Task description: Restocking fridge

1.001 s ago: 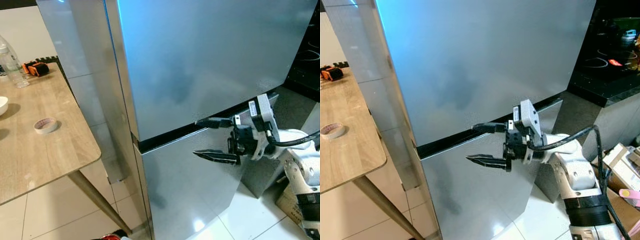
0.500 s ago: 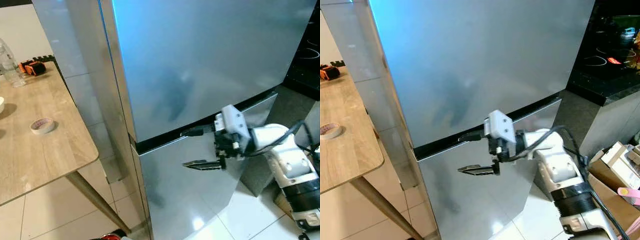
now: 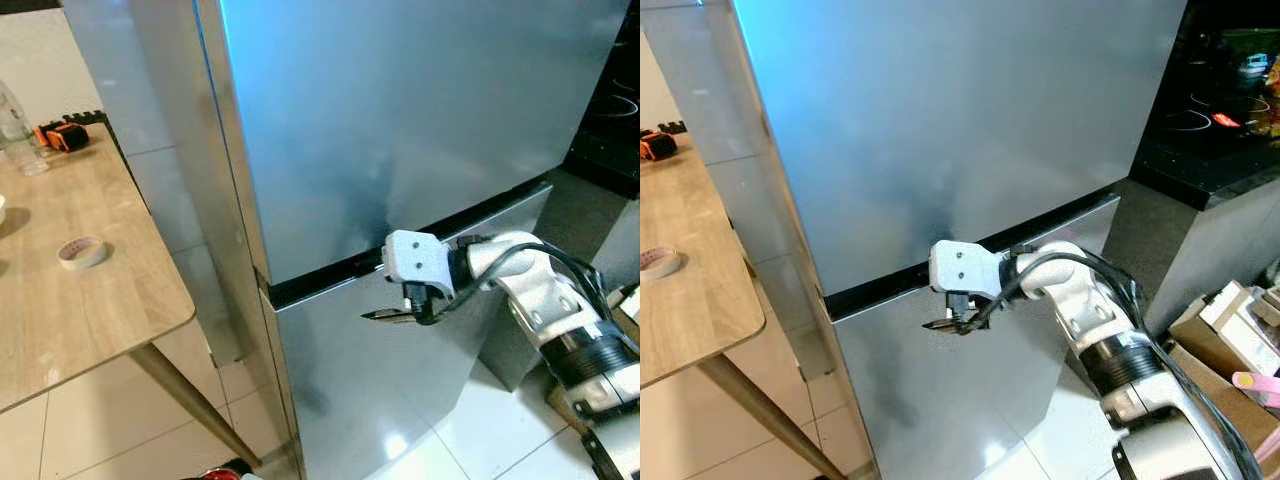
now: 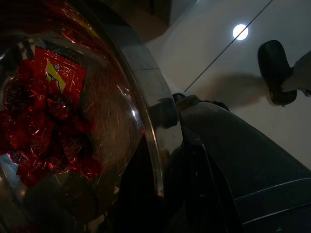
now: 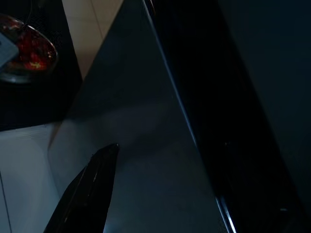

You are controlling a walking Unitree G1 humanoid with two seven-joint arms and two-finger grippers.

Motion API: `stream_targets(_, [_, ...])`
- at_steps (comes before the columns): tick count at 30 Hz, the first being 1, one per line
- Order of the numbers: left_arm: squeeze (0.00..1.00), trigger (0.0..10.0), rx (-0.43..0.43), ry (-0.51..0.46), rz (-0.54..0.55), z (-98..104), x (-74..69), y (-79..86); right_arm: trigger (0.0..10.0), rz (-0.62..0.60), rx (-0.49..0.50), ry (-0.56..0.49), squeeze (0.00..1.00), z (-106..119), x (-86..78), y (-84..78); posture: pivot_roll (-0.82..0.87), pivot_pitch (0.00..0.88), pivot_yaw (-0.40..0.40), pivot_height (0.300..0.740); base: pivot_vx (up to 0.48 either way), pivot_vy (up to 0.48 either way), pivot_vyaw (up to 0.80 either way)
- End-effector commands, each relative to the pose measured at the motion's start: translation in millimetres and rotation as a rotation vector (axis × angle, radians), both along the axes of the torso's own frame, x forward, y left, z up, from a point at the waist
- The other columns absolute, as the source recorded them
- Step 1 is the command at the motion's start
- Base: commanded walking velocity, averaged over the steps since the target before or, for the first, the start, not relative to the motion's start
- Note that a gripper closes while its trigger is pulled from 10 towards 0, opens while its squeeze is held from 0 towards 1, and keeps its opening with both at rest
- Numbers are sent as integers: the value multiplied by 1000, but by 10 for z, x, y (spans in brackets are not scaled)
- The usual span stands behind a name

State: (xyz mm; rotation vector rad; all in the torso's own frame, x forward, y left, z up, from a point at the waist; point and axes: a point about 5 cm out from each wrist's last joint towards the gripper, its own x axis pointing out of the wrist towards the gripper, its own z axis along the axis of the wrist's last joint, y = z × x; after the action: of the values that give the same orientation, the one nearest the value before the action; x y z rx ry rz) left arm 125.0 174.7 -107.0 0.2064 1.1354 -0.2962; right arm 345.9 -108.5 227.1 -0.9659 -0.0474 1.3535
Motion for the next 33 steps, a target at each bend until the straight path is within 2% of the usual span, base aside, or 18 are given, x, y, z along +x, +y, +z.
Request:
stream_targets(1, [0,10000,31,90,4,-68,-247,81,10000,11,-14,-38,0,52,22,59,-88,26,10,740,0,0,0])
stream_targets(8, [0,10000,32,94,9,-72,-264,84,10000,85,-94,-36,0,12,27,94,-86,28,4,740,0,0,0])
stream_targets(11, [0,10000,33,97,9,-73,-275,92,10000,174,-134,13,0,-26,-41,112,-86,28,4,740,0,0,0])
stream_targets(17, [0,10000,34,99,10,-75,-281,94,10000,257,-129,65,0,4,-90,142,-86,28,4,740,0,0,0])
stream_targets(27, [0,10000,34,101,13,-77,-288,95,10000,284,-116,72,0,38,-96,153,-86,28,1,740,0,0,0])
stream_targets(30, [0,10000,36,102,10,-78,-291,93,10000,259,-35,39,0,133,-40,219,-85,28,-1,740,0,0,0])
stream_targets(33, [0,10000,36,104,9,-79,-296,90,10000,195,-69,-49,0,119,41,248,-85,25,-1,740,0,0,0])
